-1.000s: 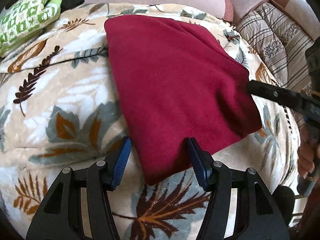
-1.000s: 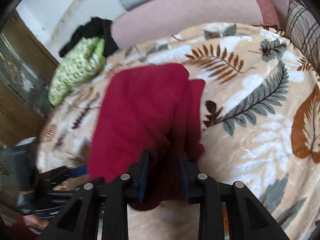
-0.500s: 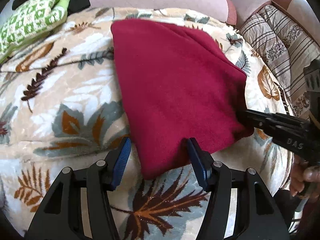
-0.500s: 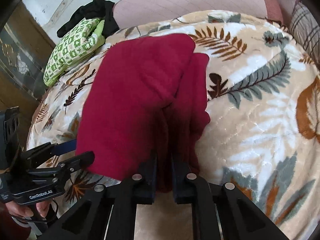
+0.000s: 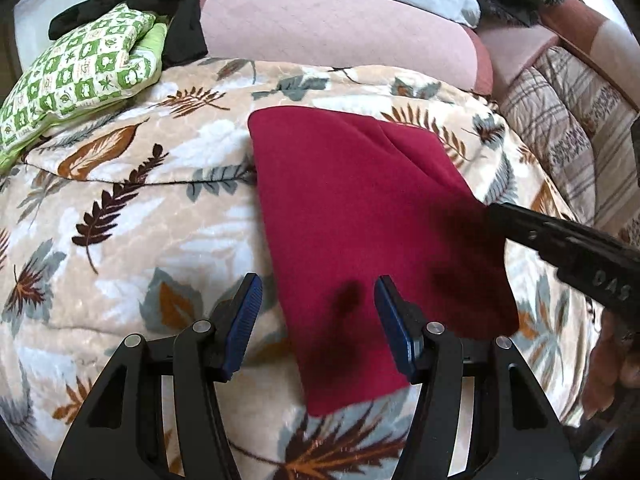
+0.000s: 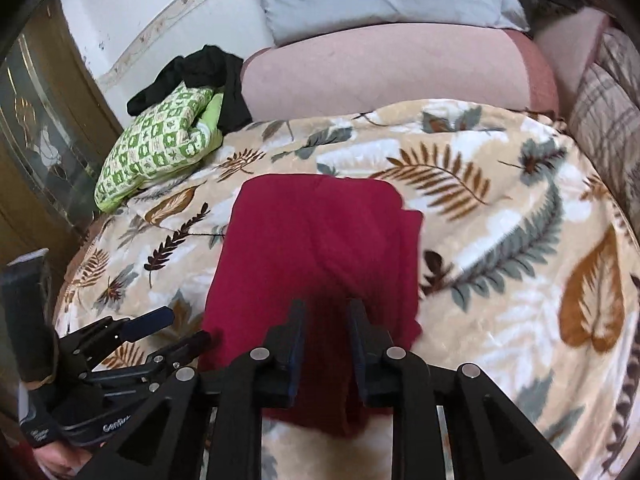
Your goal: Fold small clothes
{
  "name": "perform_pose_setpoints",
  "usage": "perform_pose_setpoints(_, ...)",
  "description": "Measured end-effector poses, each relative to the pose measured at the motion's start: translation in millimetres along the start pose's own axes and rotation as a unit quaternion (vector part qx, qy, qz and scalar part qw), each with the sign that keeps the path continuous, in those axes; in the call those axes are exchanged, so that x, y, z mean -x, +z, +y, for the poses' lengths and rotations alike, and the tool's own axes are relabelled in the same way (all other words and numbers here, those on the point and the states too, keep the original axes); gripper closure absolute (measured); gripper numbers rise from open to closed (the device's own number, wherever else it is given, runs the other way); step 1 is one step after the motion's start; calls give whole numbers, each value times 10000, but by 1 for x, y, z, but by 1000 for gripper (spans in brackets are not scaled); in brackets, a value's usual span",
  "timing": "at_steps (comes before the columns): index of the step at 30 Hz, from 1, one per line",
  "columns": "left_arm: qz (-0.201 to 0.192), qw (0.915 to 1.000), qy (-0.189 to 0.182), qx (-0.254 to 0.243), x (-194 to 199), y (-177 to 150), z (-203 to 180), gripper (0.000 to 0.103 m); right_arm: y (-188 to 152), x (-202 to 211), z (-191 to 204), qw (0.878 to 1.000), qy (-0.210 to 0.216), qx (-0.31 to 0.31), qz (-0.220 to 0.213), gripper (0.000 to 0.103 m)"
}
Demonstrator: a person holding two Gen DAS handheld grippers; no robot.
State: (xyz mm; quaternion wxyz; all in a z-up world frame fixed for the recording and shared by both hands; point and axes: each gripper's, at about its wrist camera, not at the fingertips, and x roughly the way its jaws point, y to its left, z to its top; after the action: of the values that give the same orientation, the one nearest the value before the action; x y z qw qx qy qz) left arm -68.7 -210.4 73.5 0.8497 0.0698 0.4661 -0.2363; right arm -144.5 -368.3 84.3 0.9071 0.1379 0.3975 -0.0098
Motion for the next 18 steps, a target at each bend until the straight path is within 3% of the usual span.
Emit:
perform_pose_setpoints(9,192,9998,38,-17,-29,2,-1,44,11,-54,-18,9982,-525,117,281,82)
perform_pose_setpoints(18,273,9996,62,-61,-34,-3,-5,44,1,-57,-39,9982,-382,-388,259,82)
